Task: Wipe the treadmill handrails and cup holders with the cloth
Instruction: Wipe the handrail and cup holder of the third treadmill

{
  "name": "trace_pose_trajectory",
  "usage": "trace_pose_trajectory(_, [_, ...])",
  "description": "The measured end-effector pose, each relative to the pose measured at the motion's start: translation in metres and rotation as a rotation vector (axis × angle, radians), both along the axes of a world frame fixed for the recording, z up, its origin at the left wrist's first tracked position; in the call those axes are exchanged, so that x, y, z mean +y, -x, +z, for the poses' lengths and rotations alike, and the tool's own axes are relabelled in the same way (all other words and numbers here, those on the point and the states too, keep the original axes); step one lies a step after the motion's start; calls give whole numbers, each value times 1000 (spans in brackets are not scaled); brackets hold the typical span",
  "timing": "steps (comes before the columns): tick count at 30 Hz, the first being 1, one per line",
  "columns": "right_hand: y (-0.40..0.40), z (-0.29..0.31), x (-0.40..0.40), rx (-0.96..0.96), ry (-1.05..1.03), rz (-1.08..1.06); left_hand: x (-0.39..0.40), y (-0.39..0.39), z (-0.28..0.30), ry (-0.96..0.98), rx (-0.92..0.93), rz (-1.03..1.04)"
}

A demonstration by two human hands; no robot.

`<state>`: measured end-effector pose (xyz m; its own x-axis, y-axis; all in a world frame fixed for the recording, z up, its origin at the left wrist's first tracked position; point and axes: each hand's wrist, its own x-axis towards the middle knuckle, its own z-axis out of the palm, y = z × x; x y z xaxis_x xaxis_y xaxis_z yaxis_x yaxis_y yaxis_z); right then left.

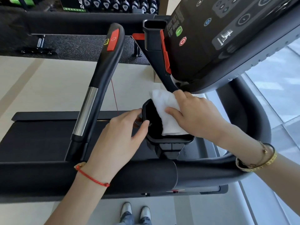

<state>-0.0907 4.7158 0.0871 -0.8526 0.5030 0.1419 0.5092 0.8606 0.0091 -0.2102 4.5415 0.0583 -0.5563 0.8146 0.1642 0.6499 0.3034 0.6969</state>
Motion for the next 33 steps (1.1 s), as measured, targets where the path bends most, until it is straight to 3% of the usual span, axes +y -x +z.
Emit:
trace_pose_trajectory(8, [-30, 1, -11, -32, 433, -336, -1, 1, -2, 17, 26, -15])
trace_pose_trajectory(13, [-27, 3, -12, -114, 482, -347, 0, 0, -2, 14, 39, -25])
trace_pose_trajectory(19, [-3, 8, -2, -73, 559, -335, -1, 1, -3, 24, 44, -29])
trace_pose_trajectory(24, [-19, 2, -15, -37, 497, -305, -2, 0, -3, 11, 44, -21])
trace_pose_trajectory(28, [-27, 5, -24, 111, 544, -331, -1, 0, -2, 16, 43, -16])
trace_pose_trajectory(33, [-32, 8, -39, 139, 359, -322, -4, 2, 0, 34, 29, -24])
